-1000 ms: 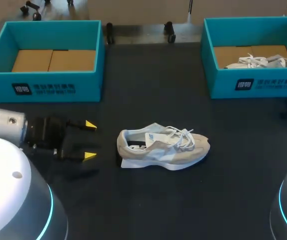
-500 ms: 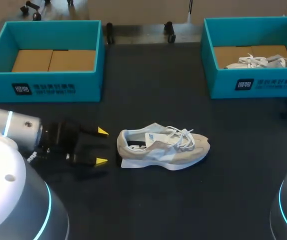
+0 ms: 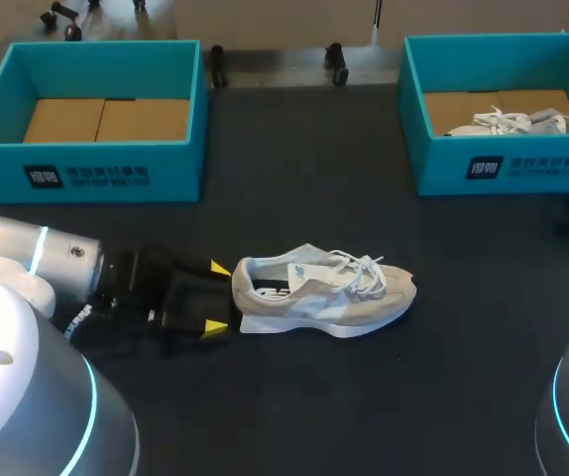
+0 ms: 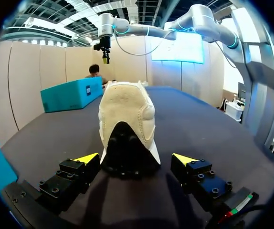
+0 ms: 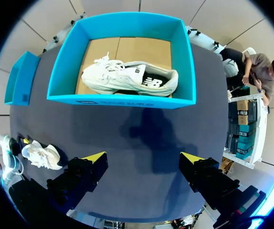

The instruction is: Take the shoe out of the shoebox, open the shoe tongue, remove and reinsert the insole, then place the shoe into the shoebox

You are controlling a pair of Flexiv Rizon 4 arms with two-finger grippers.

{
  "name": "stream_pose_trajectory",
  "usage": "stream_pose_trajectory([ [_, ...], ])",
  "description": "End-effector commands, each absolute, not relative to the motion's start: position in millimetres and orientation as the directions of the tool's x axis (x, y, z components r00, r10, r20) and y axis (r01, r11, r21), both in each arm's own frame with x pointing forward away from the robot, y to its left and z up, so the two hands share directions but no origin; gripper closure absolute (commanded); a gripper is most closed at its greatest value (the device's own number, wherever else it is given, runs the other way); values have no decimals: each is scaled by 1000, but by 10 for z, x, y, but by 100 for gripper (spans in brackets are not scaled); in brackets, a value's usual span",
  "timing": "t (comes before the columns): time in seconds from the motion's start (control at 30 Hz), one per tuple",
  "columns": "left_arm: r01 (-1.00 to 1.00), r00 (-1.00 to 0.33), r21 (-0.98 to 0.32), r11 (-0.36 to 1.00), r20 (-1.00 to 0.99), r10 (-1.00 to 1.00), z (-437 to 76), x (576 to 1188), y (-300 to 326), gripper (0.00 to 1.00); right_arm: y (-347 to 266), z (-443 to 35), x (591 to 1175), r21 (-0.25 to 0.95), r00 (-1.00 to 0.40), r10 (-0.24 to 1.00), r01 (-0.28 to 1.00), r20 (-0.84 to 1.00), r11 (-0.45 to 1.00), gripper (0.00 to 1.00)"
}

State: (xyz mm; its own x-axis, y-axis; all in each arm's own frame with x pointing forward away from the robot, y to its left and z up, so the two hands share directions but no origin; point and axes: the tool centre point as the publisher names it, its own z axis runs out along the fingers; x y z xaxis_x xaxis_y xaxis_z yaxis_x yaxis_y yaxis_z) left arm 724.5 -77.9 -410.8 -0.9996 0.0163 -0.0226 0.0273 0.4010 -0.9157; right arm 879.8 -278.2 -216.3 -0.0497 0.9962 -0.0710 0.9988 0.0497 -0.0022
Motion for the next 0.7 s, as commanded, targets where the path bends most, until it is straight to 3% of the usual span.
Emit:
stream_pose_trajectory([
  [0.03,20,-1000,-920,391,-16,15,-4152,7275,-821,0,-2784,-2162,8794,-2,-50,996,999,-71,50,0],
  [0.7,32,-999,-926,377,-26,22,-4055,7225,-918,0,-2784,-2162,8794,-2,-50,996,999,-71,50,0],
])
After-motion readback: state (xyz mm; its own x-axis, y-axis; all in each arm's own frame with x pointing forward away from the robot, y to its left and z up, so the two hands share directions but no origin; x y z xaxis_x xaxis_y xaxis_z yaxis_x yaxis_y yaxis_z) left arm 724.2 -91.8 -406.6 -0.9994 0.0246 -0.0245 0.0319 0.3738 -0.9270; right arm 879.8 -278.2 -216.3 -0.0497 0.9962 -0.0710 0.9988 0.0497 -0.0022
